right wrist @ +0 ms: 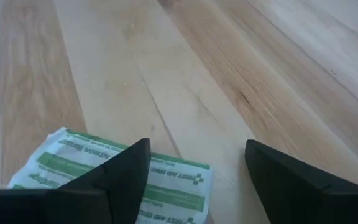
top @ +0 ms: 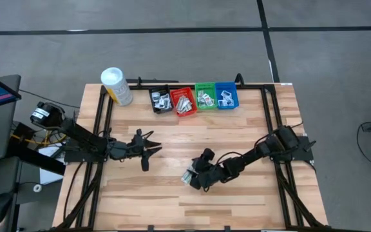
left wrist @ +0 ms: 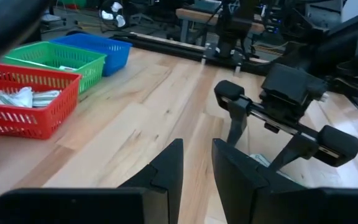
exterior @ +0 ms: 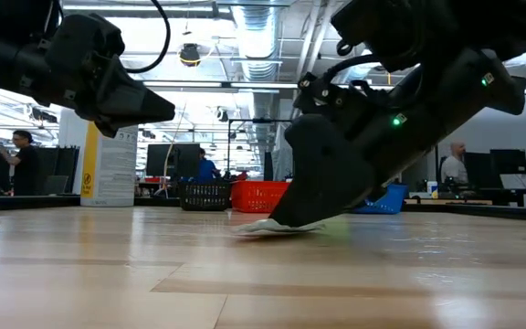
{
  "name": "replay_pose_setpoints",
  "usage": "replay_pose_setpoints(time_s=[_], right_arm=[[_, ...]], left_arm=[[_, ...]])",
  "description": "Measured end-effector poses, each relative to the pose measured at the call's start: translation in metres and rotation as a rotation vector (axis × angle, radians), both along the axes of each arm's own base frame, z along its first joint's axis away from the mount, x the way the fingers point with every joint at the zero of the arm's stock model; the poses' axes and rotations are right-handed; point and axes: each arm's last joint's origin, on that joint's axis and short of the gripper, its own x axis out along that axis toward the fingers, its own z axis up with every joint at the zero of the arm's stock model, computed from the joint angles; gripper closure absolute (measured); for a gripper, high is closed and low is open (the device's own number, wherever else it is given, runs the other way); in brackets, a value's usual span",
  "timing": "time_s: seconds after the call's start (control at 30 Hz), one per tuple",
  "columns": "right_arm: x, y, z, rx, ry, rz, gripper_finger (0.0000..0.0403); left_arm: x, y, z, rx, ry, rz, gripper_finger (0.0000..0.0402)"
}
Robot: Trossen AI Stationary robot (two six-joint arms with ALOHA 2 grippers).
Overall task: Pick & Place First Aid Supplies
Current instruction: Put the green bandage pack into the red bin
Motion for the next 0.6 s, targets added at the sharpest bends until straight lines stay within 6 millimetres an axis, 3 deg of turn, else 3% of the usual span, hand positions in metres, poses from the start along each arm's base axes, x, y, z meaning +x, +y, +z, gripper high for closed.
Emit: replay_pose_setpoints(time_s=[0.13, 0.23, 0.5, 0.6], right_arm=[[-0.0022, 0.0021, 0.0013, -0.018, 0.005, 0.008, 0.0169], [-0.0028, 0.003, 0.0013, -0.028, 0.007, 0.014, 0.0211], [-0.0009, -0.0026, 0.0012, -0.043, 0.009, -0.005, 0.0384], [0.0034, -0.0026, 0.0058, -0.047, 0.011, -0.001, 0.0389]], left_arm=[[0.0, 0.0001, 0.0, 0.013, 0.003, -0.002, 0.0317], [-0.0001, 0.0001, -0.0001, 0.019, 0.005, -0.003, 0.0317], [-0.0001, 0.0, -0.0001, 0.019, 0.005, -0.004, 0.0317], [-0.0003, -0.0005, -0.0001, 0.019, 0.005, -0.007, 0.0317]])
